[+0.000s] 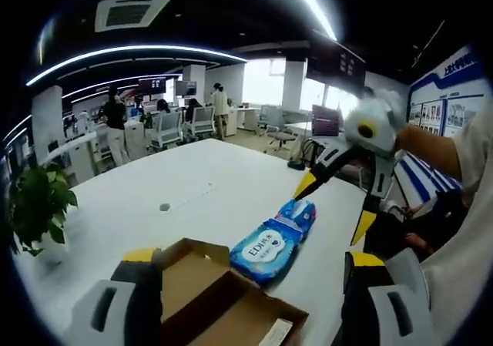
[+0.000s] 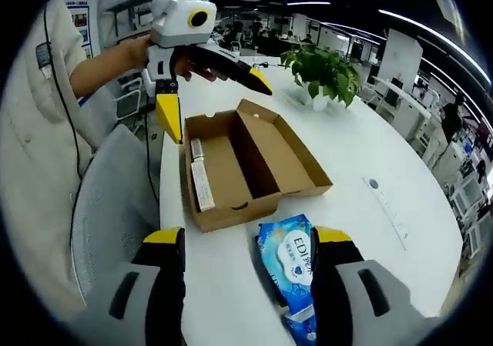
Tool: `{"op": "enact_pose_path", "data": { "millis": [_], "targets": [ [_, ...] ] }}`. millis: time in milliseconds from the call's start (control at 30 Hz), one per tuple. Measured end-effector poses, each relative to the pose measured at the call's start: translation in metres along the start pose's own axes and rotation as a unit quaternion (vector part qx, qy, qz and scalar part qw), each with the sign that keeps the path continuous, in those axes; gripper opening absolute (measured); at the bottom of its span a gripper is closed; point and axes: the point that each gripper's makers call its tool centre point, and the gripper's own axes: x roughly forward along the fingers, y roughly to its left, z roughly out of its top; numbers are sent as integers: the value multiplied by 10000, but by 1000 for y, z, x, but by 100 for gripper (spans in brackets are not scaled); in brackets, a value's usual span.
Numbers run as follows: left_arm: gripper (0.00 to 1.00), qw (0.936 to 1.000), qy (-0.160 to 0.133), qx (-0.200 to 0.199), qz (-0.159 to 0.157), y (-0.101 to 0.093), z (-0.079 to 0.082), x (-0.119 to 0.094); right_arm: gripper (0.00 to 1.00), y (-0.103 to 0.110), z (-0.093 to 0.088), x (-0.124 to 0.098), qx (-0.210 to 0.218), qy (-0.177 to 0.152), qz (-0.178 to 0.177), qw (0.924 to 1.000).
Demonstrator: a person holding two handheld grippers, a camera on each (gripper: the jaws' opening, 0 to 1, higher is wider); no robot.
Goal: Operate the shoe box by opening the lid, removing the specified soft item, and placing it in the target area until the item is outside and the box remains undamaged.
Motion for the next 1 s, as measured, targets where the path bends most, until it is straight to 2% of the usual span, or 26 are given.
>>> {"op": "enact_pose_path", "data": {
  "millis": [267,500,767,1000],
  "targets": [
    [100,9996,-74,5,285,16,-19,-29,57,12,4,21,-243,85,238,9994],
    [100,9987,-241,24,438,23,-27,-52,55,18,8,40,-444,185,404,9980],
    [100,9970,-251,-34,727,39,-44,-80,53,29,12,69,-682,250,661,9952],
    [100,9956,-180,-150,911,50,-63,-93,53,37,8,95,-873,425,897,9912]
  ]
}}
